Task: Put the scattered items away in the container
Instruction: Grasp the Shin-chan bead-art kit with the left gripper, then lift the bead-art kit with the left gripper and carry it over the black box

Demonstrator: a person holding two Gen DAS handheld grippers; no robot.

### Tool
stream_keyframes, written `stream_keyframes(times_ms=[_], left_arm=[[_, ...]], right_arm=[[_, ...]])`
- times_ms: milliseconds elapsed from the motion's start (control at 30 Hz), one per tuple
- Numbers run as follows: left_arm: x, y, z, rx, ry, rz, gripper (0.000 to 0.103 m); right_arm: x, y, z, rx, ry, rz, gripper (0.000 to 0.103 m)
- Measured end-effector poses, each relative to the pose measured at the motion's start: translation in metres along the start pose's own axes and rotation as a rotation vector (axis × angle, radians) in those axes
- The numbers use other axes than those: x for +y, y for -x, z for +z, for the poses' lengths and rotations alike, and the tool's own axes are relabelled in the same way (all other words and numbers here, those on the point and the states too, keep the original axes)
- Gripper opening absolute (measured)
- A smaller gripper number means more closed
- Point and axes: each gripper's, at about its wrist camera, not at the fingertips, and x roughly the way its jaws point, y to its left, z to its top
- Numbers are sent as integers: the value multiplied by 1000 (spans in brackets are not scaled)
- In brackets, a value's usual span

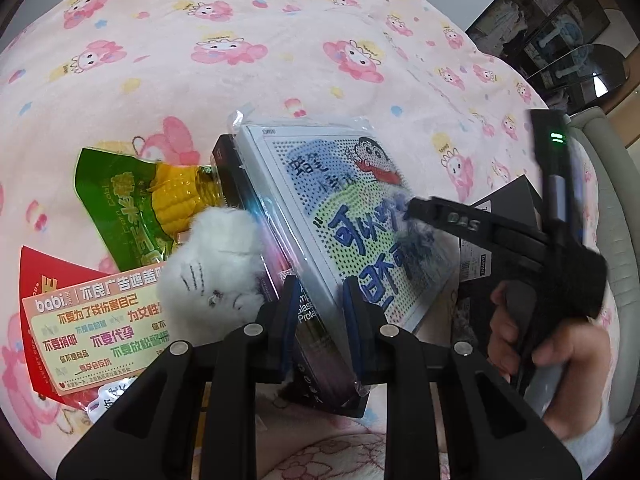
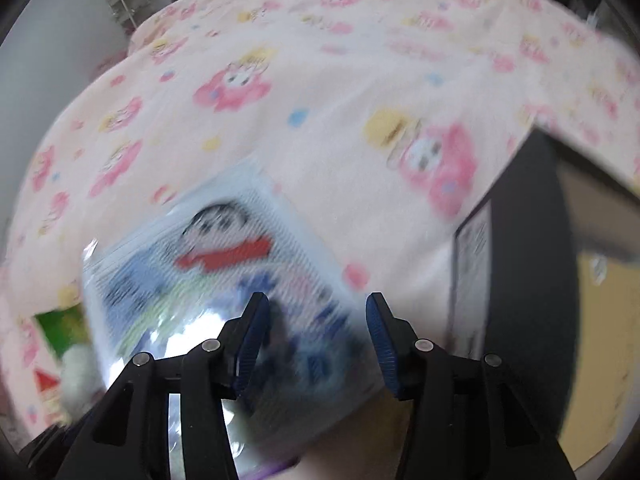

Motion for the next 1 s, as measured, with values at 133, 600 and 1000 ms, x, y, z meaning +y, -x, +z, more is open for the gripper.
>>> stream_keyframes(times_ms=[133,600,1000], left_arm=[[2,-3,4,-7,14,-9,22],[18,11,5,-7,39,-31,22],[18,3,21,-19,44,-17,33]], right_arm=[[-8,-11,7,78,-24,60,50],[11,-8,30,129,59,145,56],[2,-41,28,328,-107,337,90]])
